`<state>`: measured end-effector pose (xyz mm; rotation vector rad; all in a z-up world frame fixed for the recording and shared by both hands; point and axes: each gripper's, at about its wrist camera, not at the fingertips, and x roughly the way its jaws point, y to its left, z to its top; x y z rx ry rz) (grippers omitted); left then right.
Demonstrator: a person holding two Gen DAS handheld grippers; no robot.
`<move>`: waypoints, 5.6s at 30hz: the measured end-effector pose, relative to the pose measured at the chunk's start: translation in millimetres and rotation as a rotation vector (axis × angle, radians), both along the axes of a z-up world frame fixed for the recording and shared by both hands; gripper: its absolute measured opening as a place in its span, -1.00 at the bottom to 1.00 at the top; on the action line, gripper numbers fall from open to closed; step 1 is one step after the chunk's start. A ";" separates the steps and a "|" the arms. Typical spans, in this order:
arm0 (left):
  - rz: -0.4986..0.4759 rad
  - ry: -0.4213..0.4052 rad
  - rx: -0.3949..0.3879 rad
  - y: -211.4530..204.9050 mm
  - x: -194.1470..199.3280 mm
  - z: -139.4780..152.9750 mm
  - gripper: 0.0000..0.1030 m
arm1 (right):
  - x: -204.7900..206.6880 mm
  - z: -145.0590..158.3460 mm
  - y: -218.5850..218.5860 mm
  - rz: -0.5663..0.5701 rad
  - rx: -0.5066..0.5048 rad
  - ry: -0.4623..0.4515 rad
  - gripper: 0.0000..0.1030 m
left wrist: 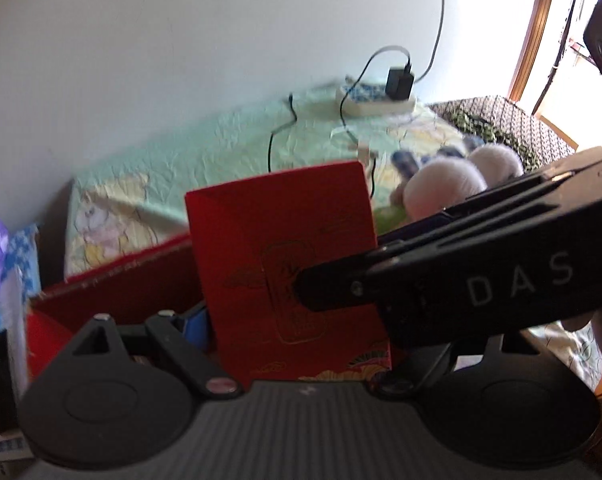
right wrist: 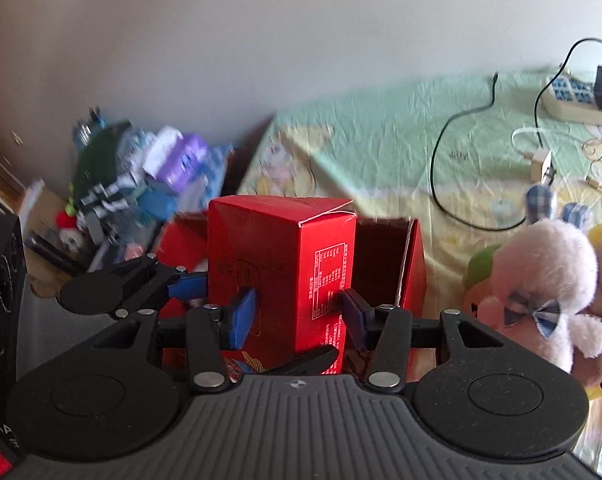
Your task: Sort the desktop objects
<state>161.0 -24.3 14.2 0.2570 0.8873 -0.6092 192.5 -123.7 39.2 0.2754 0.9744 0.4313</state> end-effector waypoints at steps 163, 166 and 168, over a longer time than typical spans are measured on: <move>0.424 0.003 0.247 87.6 49.4 -62.2 0.71 | 28.7 -65.9 56.5 -0.249 -0.106 -0.069 -0.43; 0.423 0.017 0.244 88.0 51.3 -62.9 0.71 | 29.1 -65.9 56.9 -0.253 -0.112 -0.066 -0.44; 0.415 0.018 0.240 87.7 50.8 -63.2 0.71 | 29.6 -66.2 57.7 -0.248 -0.116 -0.063 -0.43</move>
